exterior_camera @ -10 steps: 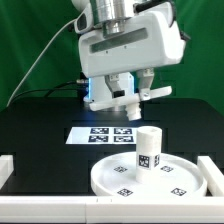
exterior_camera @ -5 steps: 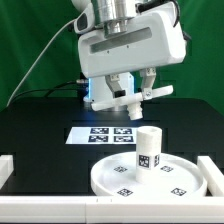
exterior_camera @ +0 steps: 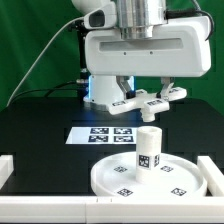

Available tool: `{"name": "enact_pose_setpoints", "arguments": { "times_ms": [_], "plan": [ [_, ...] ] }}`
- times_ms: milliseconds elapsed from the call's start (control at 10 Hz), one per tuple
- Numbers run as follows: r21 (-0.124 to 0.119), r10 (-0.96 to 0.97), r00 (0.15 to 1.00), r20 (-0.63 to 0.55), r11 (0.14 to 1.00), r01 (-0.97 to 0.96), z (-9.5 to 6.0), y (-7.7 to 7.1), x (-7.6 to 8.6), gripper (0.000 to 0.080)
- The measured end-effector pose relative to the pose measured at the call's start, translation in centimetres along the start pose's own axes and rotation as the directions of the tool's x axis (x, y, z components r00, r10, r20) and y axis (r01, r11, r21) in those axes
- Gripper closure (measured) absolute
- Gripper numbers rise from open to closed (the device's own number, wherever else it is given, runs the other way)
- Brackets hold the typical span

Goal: Assemble round table

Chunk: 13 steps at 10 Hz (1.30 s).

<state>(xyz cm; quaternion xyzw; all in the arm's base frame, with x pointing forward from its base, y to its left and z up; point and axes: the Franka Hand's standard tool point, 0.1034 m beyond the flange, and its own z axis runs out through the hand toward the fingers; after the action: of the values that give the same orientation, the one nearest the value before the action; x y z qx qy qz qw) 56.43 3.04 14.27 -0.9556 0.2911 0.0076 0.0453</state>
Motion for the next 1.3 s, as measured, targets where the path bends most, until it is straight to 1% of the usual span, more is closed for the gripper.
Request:
{"name": "enact_pose_setpoints", "arguments": {
  "times_ms": [100,200,300,400,500,600,700,800,1000,1200,1300],
  "plan": [
    [-0.001,0.0,1.0,0.0,1.0,0.0,0.0,0.0,0.0,0.0356],
    [-0.011,-0.012,1.0,0.0,1.0,0.012,0.1,0.1,0.0,0.0356],
    [-0.062,-0.079,0.997,-0.012,0.995,0.078,0.3,0.2,0.1,0.0355],
    [-0.091,-0.12,0.993,-0.018,0.989,0.118,0.5,0.1,-0.1,0.0355],
    [-0.109,-0.148,0.989,-0.015,0.983,0.146,0.7,-0.1,-0.4,0.0354],
    [-0.112,-0.153,0.988,-0.009,0.982,0.151,0.8,-0.3,-0.5,0.0354],
    [-0.109,-0.151,0.989,-0.011,0.983,0.149,0.8,-0.5,-0.6,0.0354],
    [-0.11,-0.158,0.987,-0.008,0.981,0.156,1.1,-0.8,-1.0,0.0354],
    [-0.118,-0.163,0.987,0.0,0.98,0.162,1.8,-0.8,-1.3,0.0354],
    [-0.109,-0.169,0.985,-0.028,0.98,0.165,1.8,-1.0,-0.7,0.0354],
    [-0.109,-0.172,0.985,-0.03,0.98,0.168,1.8,-0.8,-0.5,0.0354]
  ]
}}
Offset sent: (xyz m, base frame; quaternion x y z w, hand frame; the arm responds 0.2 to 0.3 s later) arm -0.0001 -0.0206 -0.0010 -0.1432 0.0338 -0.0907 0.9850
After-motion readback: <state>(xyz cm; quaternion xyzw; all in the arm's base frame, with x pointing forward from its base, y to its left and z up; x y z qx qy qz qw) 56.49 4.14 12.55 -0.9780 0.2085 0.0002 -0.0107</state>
